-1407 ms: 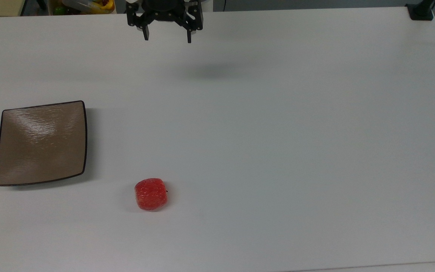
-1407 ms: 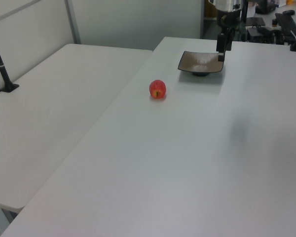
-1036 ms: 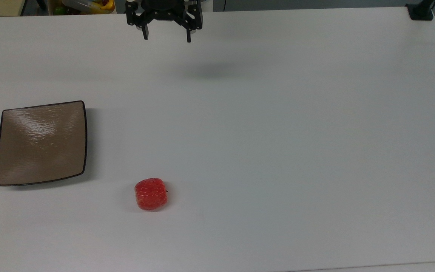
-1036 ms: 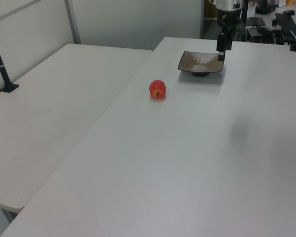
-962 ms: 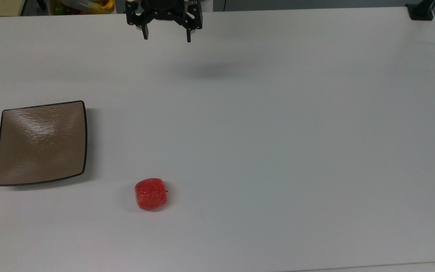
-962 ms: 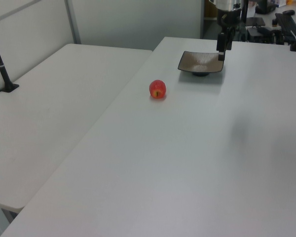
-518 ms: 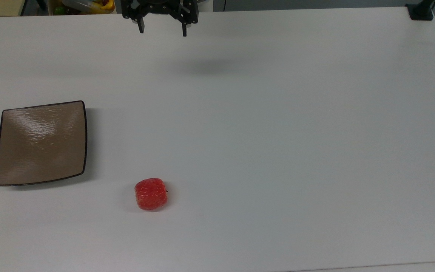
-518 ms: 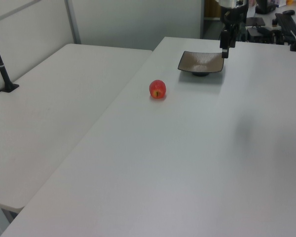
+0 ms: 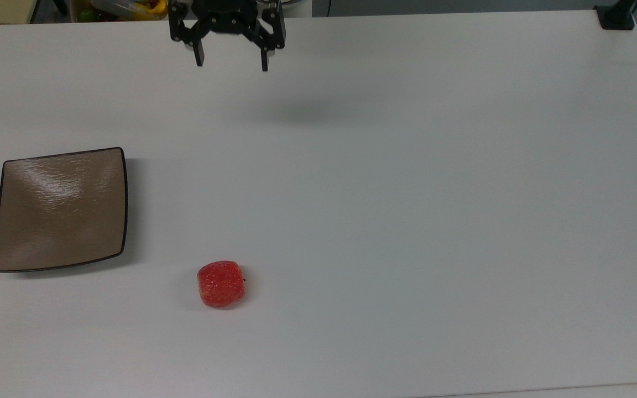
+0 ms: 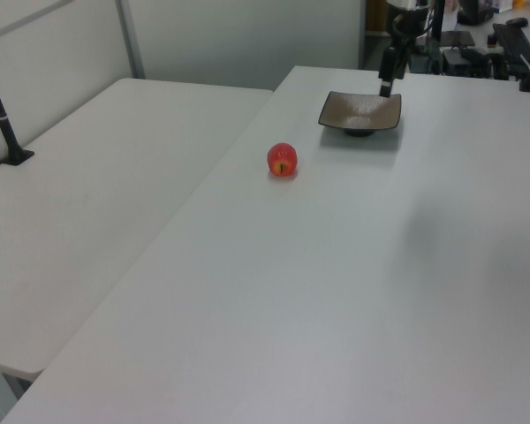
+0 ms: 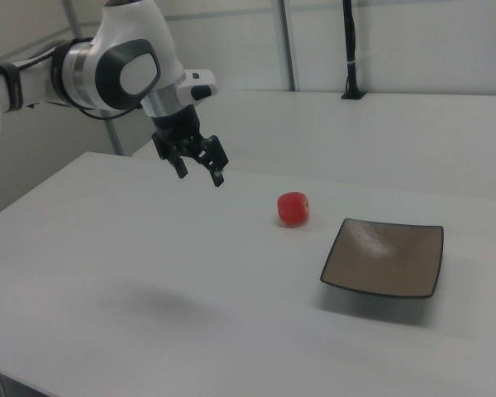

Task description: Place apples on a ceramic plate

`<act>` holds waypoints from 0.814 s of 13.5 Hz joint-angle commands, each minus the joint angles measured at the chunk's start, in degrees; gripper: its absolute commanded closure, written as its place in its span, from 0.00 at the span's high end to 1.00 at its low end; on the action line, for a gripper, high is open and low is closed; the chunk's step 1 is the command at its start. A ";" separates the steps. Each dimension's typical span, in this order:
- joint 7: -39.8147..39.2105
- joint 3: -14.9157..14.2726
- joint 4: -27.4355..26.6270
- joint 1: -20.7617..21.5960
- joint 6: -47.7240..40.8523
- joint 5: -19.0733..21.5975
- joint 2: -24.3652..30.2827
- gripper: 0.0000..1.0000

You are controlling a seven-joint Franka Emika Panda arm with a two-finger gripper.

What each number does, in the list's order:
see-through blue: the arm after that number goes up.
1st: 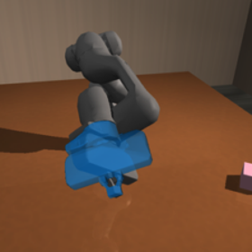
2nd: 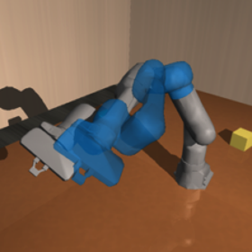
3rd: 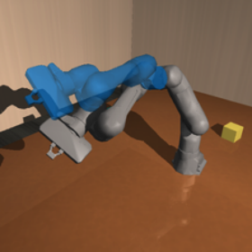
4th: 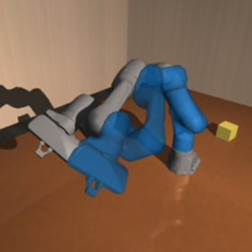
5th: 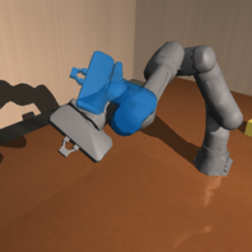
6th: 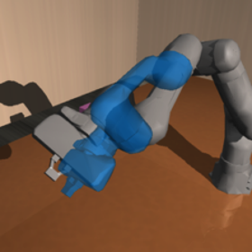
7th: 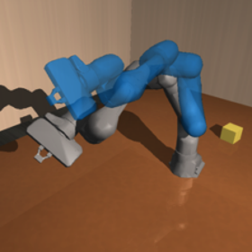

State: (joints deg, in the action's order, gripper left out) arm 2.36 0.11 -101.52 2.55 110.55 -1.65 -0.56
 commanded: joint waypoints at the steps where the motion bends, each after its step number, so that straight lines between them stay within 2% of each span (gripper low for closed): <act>1: -1.83 -0.38 2.01 -0.09 11.83 -0.46 -6.53 1.00; 4: -2.62 -0.29 5.78 -1.14 19.60 -3.27 -13.39 1.00; 7: -2.71 0.15 15.97 -2.20 21.19 -7.75 -24.10 1.00; 11: -2.63 0.15 18.10 -2.29 28.48 -12.31 -30.80 1.00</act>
State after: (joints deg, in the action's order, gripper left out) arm 0.88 0.05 -86.85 0.32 135.73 -10.73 -26.31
